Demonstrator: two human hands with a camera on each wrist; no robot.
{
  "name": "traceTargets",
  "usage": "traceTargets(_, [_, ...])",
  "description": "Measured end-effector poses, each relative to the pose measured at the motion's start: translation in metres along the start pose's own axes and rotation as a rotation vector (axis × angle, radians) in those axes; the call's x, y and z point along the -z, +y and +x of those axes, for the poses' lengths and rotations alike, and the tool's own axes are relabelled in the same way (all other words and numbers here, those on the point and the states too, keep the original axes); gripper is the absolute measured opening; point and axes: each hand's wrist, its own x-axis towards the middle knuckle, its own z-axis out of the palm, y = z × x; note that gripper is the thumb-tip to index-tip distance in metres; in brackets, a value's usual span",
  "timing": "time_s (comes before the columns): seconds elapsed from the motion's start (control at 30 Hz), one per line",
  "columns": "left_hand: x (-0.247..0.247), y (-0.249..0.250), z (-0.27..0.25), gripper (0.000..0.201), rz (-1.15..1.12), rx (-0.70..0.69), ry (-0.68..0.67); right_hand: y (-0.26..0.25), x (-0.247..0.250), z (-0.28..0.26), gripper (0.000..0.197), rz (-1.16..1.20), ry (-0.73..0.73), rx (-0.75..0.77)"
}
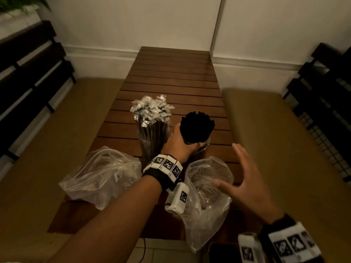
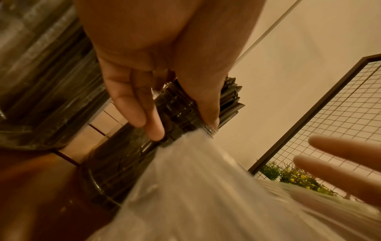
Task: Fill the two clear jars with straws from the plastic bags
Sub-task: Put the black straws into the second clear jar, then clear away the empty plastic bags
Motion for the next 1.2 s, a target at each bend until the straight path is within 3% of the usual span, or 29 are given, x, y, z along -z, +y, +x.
traceTargets(0.1, [0.000, -0.001, -0.001, 0.094, -0.018, -0.004, 0.006, 0.010, -0.027, -0.015, 0.141, -0.016, -0.147, 0.003])
traceTargets(0.33, [0.006, -0.003, -0.010, 0.110, -0.030, 0.048, 0.043, 0.038, -0.099, -0.019, 0.130, -0.325, -0.314, 0.025])
traceTargets(0.47, [0.007, 0.010, -0.039, 0.086, 0.088, -0.033, 0.141, 0.050, -0.123, -0.024, 0.121, -0.353, -0.387, -0.005])
traceTargets(0.57, [0.000, 0.017, -0.066, 0.067, 0.096, -0.156, 0.161, 0.049, -0.126, -0.022, 0.101, -0.285, -0.354, 0.024])
traceTargets(0.7, [-0.011, 0.003, -0.102, 0.046, 0.083, -0.277, 0.141, 0.046, -0.124, -0.023, 0.054, -0.296, -0.289, 0.036])
traceTargets(0.83, [-0.017, -0.037, -0.133, 0.027, 0.067, -0.396, -0.152, 0.052, -0.121, -0.031, 0.038, 0.009, -0.052, -0.030])
traceTargets(0.9, [-0.015, -0.051, -0.144, 0.044, 0.146, -0.478, -0.321, 0.046, -0.115, -0.034, 0.032, 0.131, -0.003, -0.028])
traceTargets(0.93, [-0.013, -0.056, -0.149, 0.059, 0.224, -0.505, -0.385, 0.041, -0.112, -0.035, 0.038, 0.184, 0.019, -0.038])
traceTargets(1.0, [-0.008, -0.064, -0.158, 0.085, 0.308, -0.535, -0.467, 0.029, -0.108, -0.039, 0.028, 0.326, 0.053, -0.039])
traceTargets(1.1, [-0.006, -0.079, -0.167, 0.088, 0.214, -0.573, -0.488, 0.005, -0.103, -0.043, 0.020, 0.542, 0.088, -0.076])
traceTargets(1.2, [-0.010, -0.097, -0.180, 0.055, -0.007, -0.455, -0.306, -0.015, -0.097, -0.047, 0.014, 0.613, 0.028, -0.083])
